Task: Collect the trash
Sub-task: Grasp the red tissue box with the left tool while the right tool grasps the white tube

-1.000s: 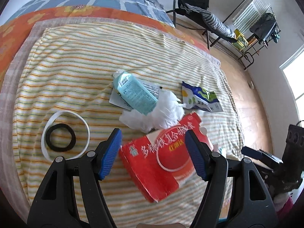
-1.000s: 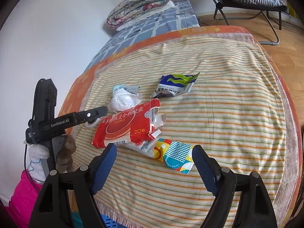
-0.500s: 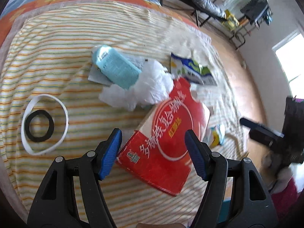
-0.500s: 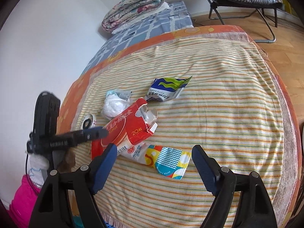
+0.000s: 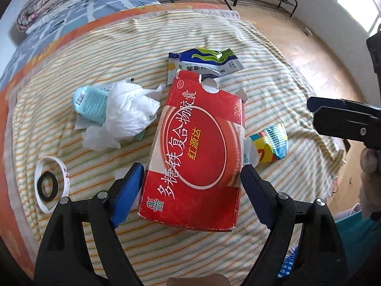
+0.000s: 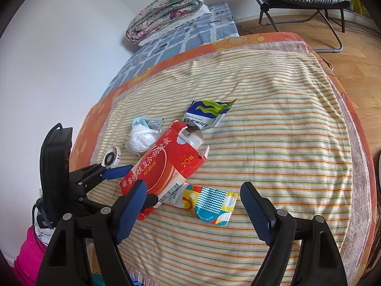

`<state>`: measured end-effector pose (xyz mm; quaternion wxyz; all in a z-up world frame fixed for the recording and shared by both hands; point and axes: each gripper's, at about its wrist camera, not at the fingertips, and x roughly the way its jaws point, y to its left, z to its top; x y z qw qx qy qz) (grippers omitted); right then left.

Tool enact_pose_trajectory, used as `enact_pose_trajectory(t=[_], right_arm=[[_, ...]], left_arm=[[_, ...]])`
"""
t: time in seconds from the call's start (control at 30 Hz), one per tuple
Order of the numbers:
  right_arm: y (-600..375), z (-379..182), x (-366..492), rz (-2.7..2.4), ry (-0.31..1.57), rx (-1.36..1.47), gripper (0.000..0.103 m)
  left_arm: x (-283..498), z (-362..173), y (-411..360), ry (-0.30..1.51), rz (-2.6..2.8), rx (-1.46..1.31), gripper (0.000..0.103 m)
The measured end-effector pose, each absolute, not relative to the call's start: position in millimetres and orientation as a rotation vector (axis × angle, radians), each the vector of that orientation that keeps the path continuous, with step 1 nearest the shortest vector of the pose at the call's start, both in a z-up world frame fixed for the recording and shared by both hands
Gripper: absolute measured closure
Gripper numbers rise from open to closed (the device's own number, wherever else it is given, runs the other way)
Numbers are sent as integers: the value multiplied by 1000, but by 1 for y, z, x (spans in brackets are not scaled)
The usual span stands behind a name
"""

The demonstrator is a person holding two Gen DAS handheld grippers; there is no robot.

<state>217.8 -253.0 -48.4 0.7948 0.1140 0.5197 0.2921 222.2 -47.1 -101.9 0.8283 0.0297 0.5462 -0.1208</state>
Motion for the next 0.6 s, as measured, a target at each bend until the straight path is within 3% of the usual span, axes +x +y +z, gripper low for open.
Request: enact_pose_trajectory(t=[0.6], right_arm=[[-254,-53,221,614,1123,254,19]], left_arm=[[246,-119,-70,1191,-181,121,10]])
